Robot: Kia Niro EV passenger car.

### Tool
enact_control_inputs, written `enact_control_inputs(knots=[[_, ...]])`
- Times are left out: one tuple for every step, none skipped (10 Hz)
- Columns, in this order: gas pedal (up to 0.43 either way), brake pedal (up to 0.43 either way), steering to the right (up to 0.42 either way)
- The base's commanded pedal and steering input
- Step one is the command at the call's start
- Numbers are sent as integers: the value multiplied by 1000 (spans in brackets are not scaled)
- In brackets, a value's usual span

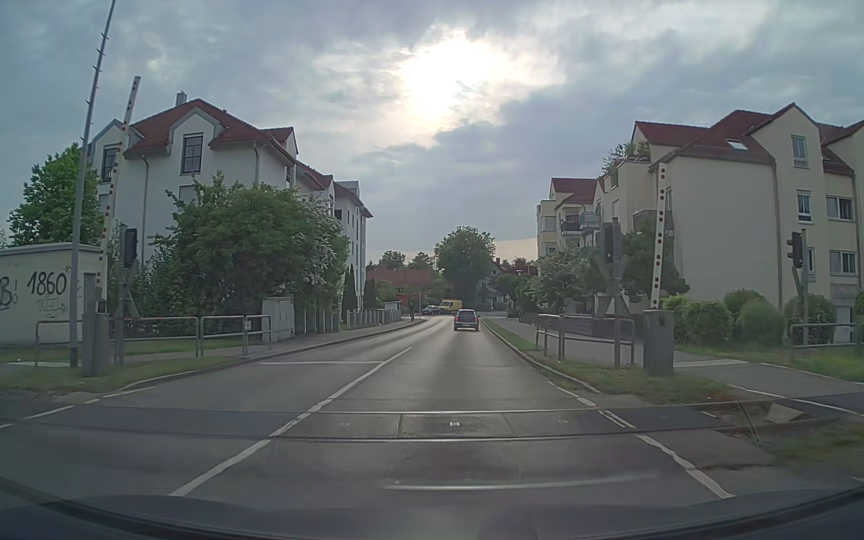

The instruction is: Follow the waypoints while adhering to traffic rules and regulations

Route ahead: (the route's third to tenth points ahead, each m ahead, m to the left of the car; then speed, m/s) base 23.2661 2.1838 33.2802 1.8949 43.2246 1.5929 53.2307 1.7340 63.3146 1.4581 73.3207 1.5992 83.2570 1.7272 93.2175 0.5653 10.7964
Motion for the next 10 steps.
enact_control_inputs(knots=[[130,0,-4],[118,0,-4],[118,0,-3],[118,0,0],[130,0,0],[130,0,0],[138,0,0],[150,0,-1],[157,0,-1],[157,0,-1]])
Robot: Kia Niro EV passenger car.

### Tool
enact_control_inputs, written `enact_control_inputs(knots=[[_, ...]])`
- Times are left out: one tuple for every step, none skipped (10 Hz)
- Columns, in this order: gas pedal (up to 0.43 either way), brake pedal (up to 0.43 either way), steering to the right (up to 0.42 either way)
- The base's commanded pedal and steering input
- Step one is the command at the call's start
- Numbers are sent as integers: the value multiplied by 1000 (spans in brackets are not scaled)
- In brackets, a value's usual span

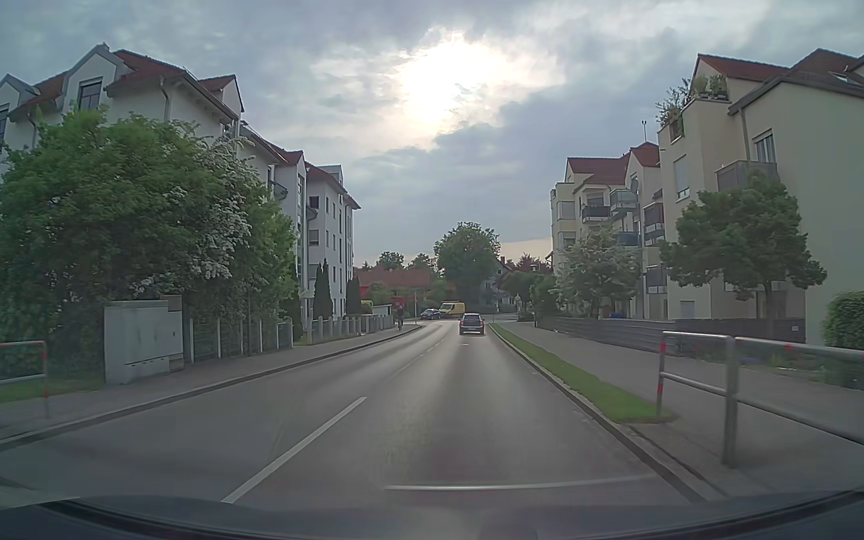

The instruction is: Follow the waypoints while adhering to traffic rules and regulations

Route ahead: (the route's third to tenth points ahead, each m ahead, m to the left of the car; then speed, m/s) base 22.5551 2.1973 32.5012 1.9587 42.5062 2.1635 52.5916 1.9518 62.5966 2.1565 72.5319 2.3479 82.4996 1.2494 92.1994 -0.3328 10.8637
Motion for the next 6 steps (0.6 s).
enact_control_inputs(knots=[[157,0,-1],[157,0,-1],[150,0,0],[150,0,1],[150,0,2],[150,0,5]])
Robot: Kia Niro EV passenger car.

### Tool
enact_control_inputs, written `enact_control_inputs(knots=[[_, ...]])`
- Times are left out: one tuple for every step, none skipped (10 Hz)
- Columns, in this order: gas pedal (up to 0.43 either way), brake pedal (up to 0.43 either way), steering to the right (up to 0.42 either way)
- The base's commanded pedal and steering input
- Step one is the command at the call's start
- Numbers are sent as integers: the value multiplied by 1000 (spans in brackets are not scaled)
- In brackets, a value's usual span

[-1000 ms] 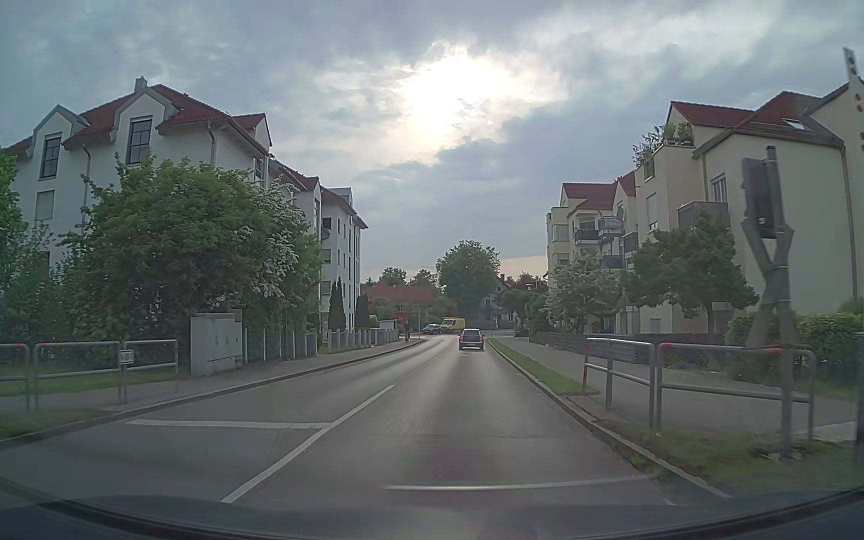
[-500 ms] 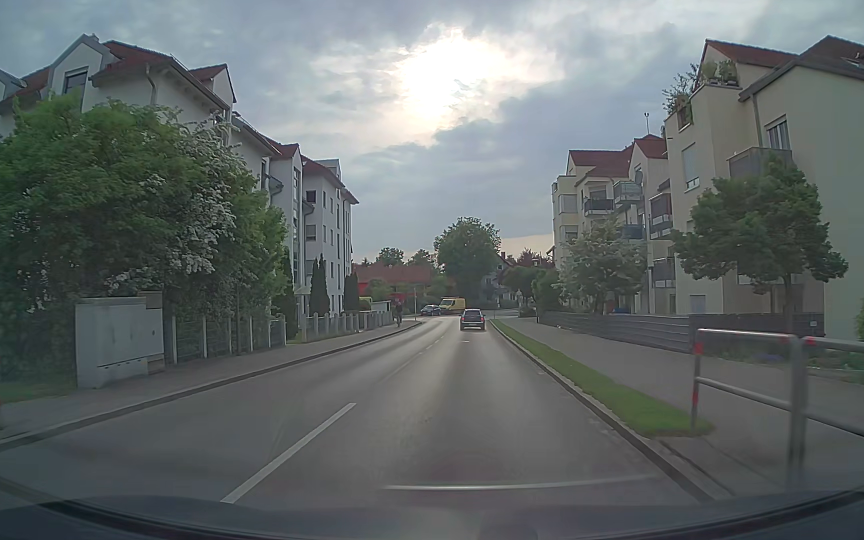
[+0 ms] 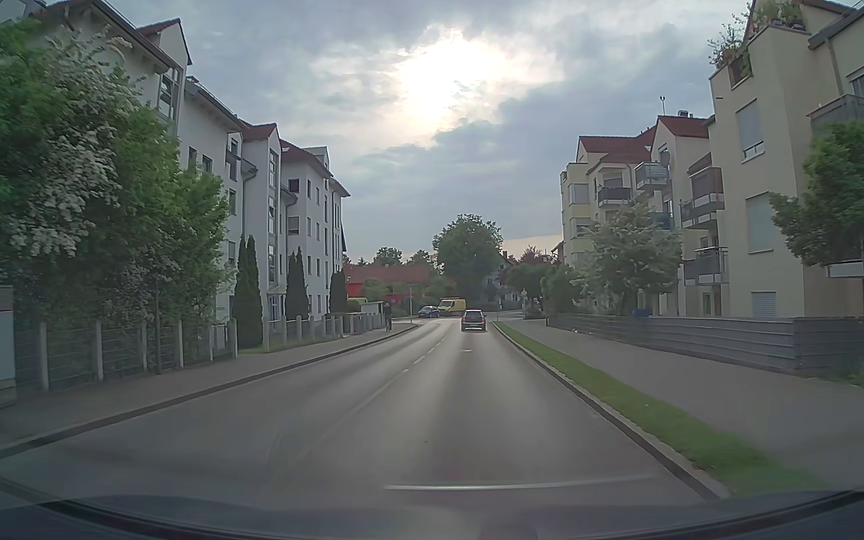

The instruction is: Follow the waypoints while adhering to traffic rules and regulations

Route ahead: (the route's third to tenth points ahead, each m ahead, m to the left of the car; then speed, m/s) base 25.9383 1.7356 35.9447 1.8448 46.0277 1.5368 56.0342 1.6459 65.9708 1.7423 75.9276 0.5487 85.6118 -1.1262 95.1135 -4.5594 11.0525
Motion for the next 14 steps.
enact_control_inputs(knots=[[150,0,5],[150,0,5],[150,0,5],[150,0,5],[150,0,5],[150,0,5],[150,0,5],[138,0,5],[130,0,5],[130,0,4],[118,0,4],[118,0,4],[118,0,4],[110,0,3]])
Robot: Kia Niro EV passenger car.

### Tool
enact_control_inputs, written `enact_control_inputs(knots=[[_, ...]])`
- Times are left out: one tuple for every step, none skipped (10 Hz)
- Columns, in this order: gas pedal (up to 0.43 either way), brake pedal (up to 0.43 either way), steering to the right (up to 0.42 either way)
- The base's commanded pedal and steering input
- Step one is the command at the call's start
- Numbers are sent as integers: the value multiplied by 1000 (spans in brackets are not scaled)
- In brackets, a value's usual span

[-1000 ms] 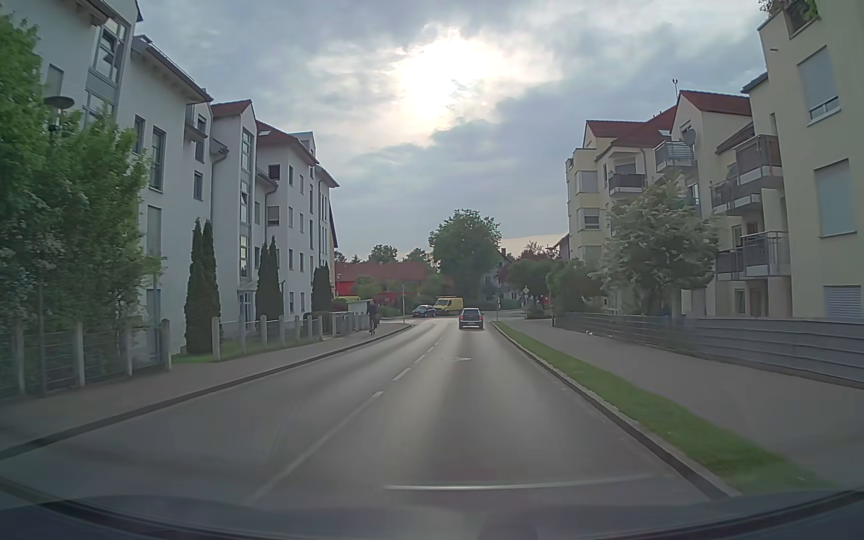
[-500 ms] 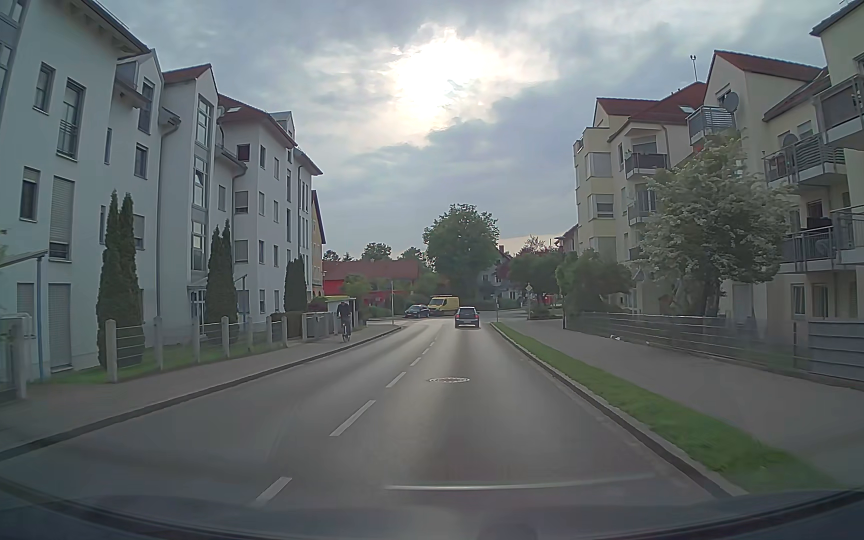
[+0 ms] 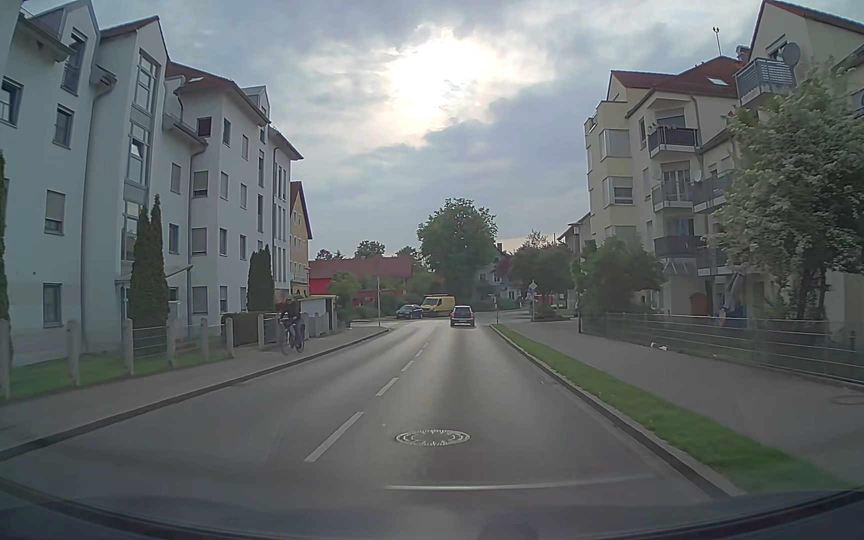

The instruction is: Follow the waypoints while adhering to traffic rules and regulations

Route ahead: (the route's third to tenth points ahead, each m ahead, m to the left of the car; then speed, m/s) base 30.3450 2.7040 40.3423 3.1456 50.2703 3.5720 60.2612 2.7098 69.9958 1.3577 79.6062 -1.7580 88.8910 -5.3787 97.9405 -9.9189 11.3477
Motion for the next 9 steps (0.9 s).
enact_control_inputs(knots=[[110,0,1],[110,0,1],[98,0,1],[98,0,1],[98,0,1],[98,0,1],[98,0,1],[98,0,0],[98,0,1]])
